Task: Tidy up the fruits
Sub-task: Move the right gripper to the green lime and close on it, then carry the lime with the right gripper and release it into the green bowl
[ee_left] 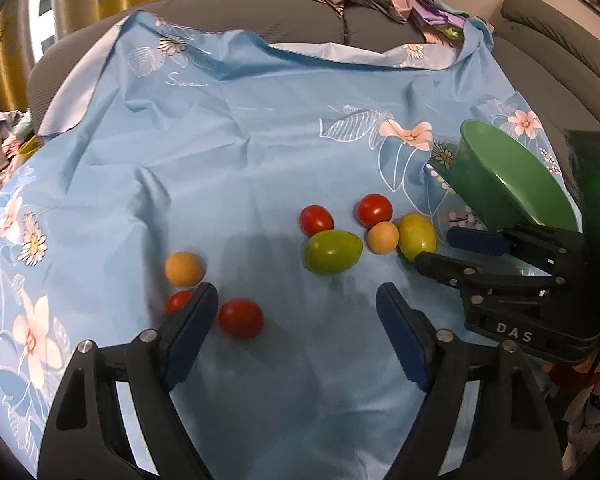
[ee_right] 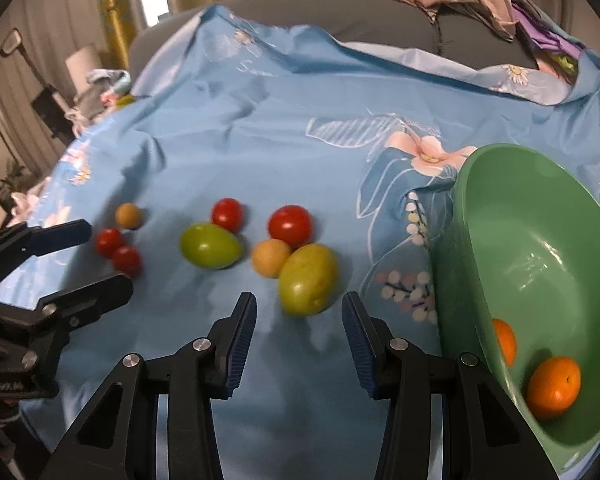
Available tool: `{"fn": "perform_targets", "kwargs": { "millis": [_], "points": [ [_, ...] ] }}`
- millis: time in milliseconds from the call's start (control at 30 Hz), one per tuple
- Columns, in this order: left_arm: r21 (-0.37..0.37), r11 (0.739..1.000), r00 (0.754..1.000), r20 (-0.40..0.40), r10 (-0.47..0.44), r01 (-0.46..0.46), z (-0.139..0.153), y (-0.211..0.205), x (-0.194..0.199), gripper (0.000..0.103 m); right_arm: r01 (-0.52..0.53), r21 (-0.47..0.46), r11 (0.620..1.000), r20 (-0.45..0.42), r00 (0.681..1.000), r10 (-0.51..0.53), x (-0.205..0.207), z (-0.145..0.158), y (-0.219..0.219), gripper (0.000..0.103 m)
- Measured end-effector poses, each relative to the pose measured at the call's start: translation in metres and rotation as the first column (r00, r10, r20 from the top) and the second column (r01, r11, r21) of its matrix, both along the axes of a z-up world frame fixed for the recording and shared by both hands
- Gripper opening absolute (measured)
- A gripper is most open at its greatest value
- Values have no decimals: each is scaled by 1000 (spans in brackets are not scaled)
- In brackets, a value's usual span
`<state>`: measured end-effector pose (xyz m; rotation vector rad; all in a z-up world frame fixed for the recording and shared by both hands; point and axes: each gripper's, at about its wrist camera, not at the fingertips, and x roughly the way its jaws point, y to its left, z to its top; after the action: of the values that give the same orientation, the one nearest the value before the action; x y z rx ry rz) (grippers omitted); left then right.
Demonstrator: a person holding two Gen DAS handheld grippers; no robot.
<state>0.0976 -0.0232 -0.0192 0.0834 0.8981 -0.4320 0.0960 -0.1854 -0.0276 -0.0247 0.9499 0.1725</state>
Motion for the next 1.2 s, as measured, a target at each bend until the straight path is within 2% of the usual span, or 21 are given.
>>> {"fn": "perform_targets", "kwargs": {
  "millis": [267,333,533,600,733,900,1200],
  "points": [
    [14,998,998,-21,-67,67,-8,-15,27,81,-21,-10,1000,-35,999,20,16,-8,3,47],
    [6,997,996,-34,-80,80,-12,-17,32,80,-33,-22,999,-34,999,32,18,-10,2,39],
    [-9,993,990,-73,-121,121,-21,-25,43,76,-57,7,998,-23,998,57,20,-11,-2,37],
    [-4,991,987,-86,-136,136,-25,-30,45,68,-56,17,998,-17,998,56,17,-10,-4,37],
    [2,984,979,-102,-175,177,-30,-38,49,63,-56,56,997,-15,998,57,7,-9,-10,37],
    [19,975,968,-127,-216,220,-36,-49,50,41,-56,69,996,-11,998,57,-1,-9,-14,37],
    [42,974,968,-127,-218,225,-36,-52,47,42,-54,100,994,2,999,54,-8,-9,-17,37]
  ]
}}
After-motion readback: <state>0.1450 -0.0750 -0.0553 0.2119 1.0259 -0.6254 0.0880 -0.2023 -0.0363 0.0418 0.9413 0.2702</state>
